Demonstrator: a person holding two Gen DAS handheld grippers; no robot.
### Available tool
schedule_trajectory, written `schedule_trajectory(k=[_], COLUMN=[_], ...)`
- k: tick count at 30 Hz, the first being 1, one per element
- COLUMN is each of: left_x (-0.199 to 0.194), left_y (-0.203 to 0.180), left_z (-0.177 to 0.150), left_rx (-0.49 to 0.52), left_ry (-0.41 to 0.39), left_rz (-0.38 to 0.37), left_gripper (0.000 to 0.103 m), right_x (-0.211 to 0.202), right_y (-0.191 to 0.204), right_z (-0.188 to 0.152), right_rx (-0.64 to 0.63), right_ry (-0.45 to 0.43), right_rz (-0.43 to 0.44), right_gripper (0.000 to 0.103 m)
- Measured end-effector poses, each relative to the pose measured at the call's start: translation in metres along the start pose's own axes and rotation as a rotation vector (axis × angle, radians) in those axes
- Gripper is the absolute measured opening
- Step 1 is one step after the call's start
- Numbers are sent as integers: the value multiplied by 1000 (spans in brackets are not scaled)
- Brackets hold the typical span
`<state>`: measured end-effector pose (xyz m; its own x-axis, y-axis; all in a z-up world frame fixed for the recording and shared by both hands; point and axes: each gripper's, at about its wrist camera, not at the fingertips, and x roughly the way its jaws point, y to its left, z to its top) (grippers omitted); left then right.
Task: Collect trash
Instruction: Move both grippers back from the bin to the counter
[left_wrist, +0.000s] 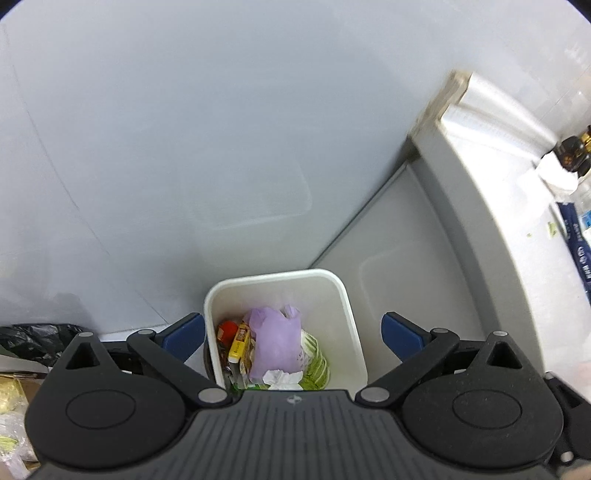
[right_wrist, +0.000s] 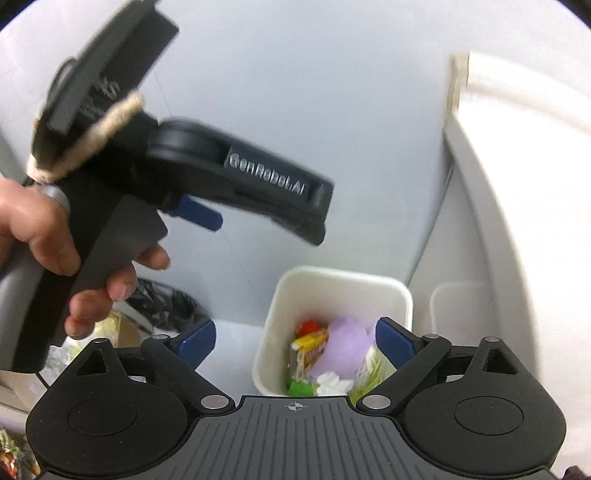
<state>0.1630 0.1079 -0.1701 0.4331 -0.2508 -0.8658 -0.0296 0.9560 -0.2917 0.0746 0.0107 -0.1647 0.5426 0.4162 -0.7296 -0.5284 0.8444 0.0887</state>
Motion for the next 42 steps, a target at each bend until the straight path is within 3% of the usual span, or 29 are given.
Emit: schedule_trajectory(k=[9, 18, 36, 42], left_x=[-41, -62, -48, -34], left_y=[-13, -48, -138, -176], left_z=[4, 8, -1, -2], left_rx=[18, 75, 241, 314], left_ry=[-79, -120, -91, -70], left_rz=[-23, -101, -211, -225], left_gripper=[102, 102, 102, 102], right_x=[-65, -108, -152, -161], right_y=[-10, -53, -190, -225], right_z=[12, 6, -54, -69], right_rx=[-39, 58, 333, 358], right_ry=[-125, -183, -168, -158], right_rz=[-72, -170, -344, -340], right_gripper=[100, 100, 100, 100])
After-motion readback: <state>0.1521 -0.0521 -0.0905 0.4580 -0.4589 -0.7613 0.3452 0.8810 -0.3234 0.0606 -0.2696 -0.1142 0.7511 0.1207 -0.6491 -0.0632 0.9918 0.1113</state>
